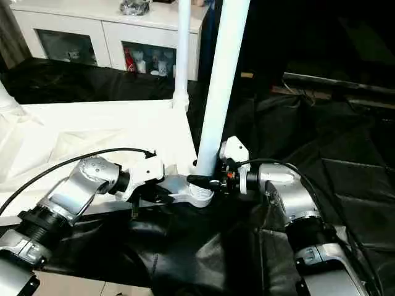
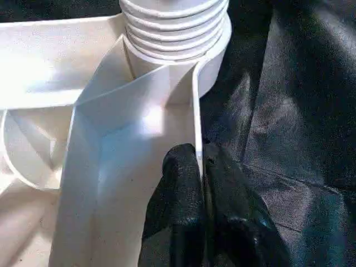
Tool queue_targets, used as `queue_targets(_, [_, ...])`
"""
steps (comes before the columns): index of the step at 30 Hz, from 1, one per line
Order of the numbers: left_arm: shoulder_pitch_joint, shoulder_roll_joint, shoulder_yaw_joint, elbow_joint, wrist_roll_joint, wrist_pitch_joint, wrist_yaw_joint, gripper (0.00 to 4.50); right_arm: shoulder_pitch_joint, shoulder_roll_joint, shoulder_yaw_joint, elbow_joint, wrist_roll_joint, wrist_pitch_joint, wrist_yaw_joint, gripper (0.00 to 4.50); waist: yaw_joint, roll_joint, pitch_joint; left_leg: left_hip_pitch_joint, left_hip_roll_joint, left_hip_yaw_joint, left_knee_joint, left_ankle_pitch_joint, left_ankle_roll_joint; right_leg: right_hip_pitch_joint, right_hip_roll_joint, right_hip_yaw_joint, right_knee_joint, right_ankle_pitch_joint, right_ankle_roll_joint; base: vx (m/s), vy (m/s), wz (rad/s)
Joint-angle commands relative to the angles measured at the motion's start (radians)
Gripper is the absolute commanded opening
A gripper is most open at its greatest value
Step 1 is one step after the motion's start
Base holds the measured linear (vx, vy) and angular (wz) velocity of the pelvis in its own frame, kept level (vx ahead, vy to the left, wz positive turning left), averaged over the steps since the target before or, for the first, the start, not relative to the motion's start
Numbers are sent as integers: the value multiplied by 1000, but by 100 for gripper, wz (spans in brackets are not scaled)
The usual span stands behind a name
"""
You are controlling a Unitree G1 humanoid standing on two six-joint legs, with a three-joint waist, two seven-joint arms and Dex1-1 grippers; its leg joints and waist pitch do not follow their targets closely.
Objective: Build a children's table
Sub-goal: Insert table leg to table base
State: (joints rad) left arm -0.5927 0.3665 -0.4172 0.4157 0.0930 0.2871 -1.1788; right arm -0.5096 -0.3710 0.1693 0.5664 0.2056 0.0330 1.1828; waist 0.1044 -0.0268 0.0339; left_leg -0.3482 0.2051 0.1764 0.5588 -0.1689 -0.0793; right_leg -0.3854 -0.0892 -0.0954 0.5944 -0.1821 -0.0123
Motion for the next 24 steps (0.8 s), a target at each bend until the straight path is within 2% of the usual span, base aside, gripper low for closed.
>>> queue_targets(1, [-40,-47,12,-39,-41,-6,4,0,59,-14,43,137,-106,40,-92,188,7,12,-41,5,32,-12,-70,-352,9,35,-65,51,-86,-343,-184,0,0,0])
queue_targets(3, [-52,-62,29,-25,-44,17,43,0,61,-11,38,137,-108,41,-121,188,11,11,-40,8,31,-13,-70,-365,6,33,-66,50,-89,-373,-178,0,0,0])
queue_targets(6, [-79,-90,53,3,-33,42,118,0,49,24,-3,158,-112,76,-273,188,9,12,-36,9,30,-15,-72,-393,-4,30,-66,48,-95,-431,-158,0,0,0])
queue_targets(7, [-84,-97,59,9,-32,45,133,0,46,34,-14,161,-111,87,-307,188,4,10,-36,8,27,-20,-73,-411,-13,30,-68,45,-100,-478,-136,0,0,0])
queue_targets(9, [-104,-126,75,29,-24,69,183,0,32,75,-46,159,-97,143,-400,188,1,15,-35,8,27,-22,-74,-419,-15,28,-68,44,-103,-498,-122,0,0,0])
queue_targets(11, [-135,-182,98,63,-9,134,282,0,7,129,-56,170,-99,187,-493,188,-6,14,-36,10,25,-22,-71,-422,-21,24,-66,44,-105,-507,-121,0,0,0])
queue_targets(12, [-146,-206,108,83,-1,159,331,0,-4,150,-58,182,-102,196,-530,188,-7,13,-38,11,25,-21,-71,-416,-23,24,-68,44,-104,-500,-123,0,0,0])
queue_targets(14, [-172,-261,119,142,18,187,437,0,-36,204,-69,225,-99,216,-619,188,-10,15,-39,2,22,-19,-70,-387,-16,27,-65,45,-100,-451,-133,0,0,0])
queue_targets(15, [-186,-287,120,176,25,186,481,0,-54,233,-77,251,-94,230,-666,188,-10,14,-38,7,22,-18,-69,-388,-16,22,-64,44,-102,-454,-134,0,0,0])
queue_targets(16, [-202,-321,119,222,27,180,528,0,-77,270,-83,286,-89,249,-719,188,-10,10,-38,5,19,-19,-68,-386,-14,25,-65,43,-103,-462,-131,0,0,0])
queue_targets(18, [-214,-347,118,256,29,175,563,0,-93,298,-85,312,-87,265,-753,188,-8,12,-37,5,19,-19,-69,-389,-11,25,-66,42,-106,-478,-122,0,0,0])
queue_targets(24, [-233,-379,130,297,40,186,617,0,-120,339,-95,341,-111,295,-825,188,-5,12,-40,1,21,-18,-73,-368,-3,28,-65,46,-102,-419,-123,0,0,0])
